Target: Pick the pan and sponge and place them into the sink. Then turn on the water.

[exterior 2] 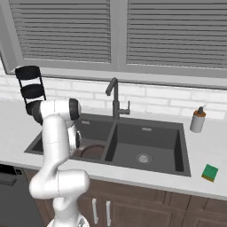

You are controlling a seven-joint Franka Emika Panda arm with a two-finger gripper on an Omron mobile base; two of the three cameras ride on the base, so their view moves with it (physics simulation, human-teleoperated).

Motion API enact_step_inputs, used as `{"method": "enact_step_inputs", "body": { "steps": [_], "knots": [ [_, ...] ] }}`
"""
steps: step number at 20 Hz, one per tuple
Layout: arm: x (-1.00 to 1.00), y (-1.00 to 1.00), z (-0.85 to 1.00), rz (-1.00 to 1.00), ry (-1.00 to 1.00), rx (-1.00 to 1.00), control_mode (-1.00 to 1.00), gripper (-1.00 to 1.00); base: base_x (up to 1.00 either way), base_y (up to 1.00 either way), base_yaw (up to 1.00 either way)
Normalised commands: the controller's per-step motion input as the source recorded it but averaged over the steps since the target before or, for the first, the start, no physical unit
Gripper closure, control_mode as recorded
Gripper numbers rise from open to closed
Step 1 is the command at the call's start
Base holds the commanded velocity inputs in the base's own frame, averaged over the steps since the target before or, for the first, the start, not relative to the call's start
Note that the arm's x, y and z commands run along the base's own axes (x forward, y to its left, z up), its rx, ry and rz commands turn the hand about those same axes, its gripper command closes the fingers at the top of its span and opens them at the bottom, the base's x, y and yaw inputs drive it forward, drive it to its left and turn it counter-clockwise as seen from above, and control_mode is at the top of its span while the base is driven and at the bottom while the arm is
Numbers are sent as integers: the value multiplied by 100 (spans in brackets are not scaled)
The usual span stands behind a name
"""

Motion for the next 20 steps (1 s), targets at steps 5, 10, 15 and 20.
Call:
{"method": "enact_step_inputs", "body": {
  "steps": [5, 10, 15, 20],
  "knots": [
    [6, 16, 83, -1, -12, 0, -100, -100, 0, 0, 0],
    [0, 2, 100, -1, -1, -1, -100, -100, 0, 0, 0],
    [-5, 0, 100, 0, 0, 0, -100, -100, 0, 0, 0],
    [-36, 0, 99, 0, 0, -3, -100, -100, 0, 0, 0]
  ]
}}
